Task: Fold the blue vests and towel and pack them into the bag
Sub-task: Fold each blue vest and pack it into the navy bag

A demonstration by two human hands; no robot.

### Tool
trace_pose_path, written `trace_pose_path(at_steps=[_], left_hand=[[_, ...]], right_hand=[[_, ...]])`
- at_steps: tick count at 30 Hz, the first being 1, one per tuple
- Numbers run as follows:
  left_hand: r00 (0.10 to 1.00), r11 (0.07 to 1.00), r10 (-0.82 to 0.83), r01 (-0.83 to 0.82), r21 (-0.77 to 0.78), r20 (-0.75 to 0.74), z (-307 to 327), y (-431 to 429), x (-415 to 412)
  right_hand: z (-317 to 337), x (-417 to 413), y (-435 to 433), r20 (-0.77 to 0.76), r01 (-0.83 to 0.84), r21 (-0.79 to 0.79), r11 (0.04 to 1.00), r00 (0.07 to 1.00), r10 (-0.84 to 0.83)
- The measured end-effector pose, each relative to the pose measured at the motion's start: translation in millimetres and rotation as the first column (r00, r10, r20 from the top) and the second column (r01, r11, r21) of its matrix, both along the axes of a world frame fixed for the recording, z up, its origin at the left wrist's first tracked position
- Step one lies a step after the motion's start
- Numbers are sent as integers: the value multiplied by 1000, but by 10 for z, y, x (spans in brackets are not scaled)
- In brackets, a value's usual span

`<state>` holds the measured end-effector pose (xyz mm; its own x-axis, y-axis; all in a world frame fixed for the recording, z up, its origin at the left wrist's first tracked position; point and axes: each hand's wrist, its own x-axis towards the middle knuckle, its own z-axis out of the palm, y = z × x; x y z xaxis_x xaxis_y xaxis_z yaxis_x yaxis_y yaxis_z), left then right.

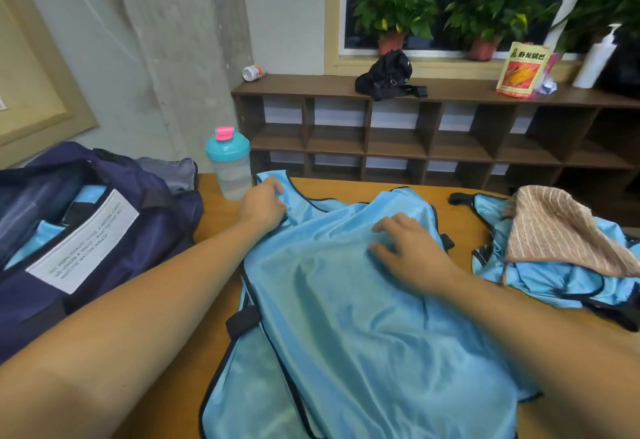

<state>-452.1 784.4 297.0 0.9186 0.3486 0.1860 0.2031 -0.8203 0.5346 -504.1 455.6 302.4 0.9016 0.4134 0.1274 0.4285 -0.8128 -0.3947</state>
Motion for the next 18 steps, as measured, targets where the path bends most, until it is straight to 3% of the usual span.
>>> trace_pose_path(at_steps=[3,5,7,9,13,15,18], left_hand=[[988,999,43,-43,0,145,90,26,81],[977,986,55,-86,141,208,119,31,114],[979,965,56,-103,242,196,76,15,123],[982,966,61,-103,236,179,10,-36,96],[964,936,-3,-92,339,267,-92,-228,-90],[973,938,-44,-38,344,227,-167,-317,-203],[999,949,-24,8,314,48,-279,-343,-318]], right_hand=[[-240,-83,42,73,7,-20,1000,997,-6],[-325,-107,41,130,44,-39,998,991,-39],[-366,-132,54,181,53,-92,994,983,-36],[-383,-144,61,190,58,-140,988,981,-31],[-385,-147,53,174,72,-177,982,984,-41],[-396,-159,50,170,79,-198,977,984,-46],[-390,-210,-31,159,97,-221,970,985,-63]])
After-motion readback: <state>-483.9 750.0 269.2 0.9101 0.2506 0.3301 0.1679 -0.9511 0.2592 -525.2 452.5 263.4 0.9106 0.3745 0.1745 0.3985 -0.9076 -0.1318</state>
